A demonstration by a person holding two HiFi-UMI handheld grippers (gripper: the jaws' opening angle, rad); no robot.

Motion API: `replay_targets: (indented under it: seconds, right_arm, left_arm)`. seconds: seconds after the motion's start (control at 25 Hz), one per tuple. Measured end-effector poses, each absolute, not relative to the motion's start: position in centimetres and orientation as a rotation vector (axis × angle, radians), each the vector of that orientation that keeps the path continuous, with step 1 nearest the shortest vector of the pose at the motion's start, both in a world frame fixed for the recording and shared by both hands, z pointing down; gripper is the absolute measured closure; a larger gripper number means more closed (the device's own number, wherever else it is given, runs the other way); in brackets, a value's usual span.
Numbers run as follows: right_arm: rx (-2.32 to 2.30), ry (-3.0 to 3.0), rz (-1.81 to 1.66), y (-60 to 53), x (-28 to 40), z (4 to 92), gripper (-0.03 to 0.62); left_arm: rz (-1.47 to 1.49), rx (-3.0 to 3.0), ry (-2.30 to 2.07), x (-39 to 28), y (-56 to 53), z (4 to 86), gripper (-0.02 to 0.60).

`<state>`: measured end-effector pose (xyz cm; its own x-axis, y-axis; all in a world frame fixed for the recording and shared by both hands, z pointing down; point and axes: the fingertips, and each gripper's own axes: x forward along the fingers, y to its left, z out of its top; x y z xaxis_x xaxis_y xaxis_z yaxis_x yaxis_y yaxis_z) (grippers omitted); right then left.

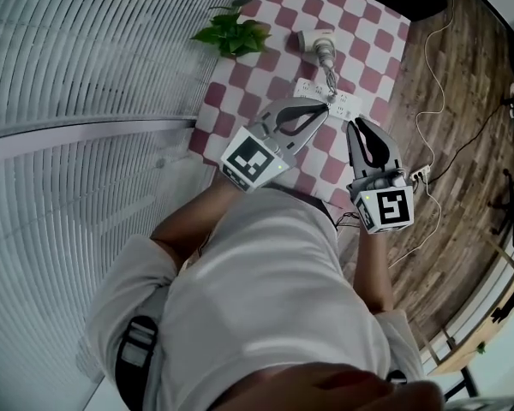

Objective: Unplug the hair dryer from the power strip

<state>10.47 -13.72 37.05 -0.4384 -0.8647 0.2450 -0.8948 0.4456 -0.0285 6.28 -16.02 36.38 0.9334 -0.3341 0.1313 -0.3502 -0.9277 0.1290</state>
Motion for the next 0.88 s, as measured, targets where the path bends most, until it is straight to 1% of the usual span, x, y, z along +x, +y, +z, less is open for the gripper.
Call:
replay_targets:
  seconds: [0.2,0.44,0.88]
  right_arm:
    - [1.553,-2.550,0.216,-11.7,9.5,34.3,0.542]
    - [1.542,-2.596,0.165,-10.0,8.1,30.6,0.549]
    - [1.577,-2.598,0.120,-8.9,8.2,28.4,0.563]
  left_arm:
    - [0.091,3.025,-0.501,5.5,-13.7,33.3,0.551]
    - [-0.073,3.008,-0.497,4.9,-11.7,29.9,0.551]
    - [-0.104,3.011,-0.470,5.2,-10.3,28.1,0.551]
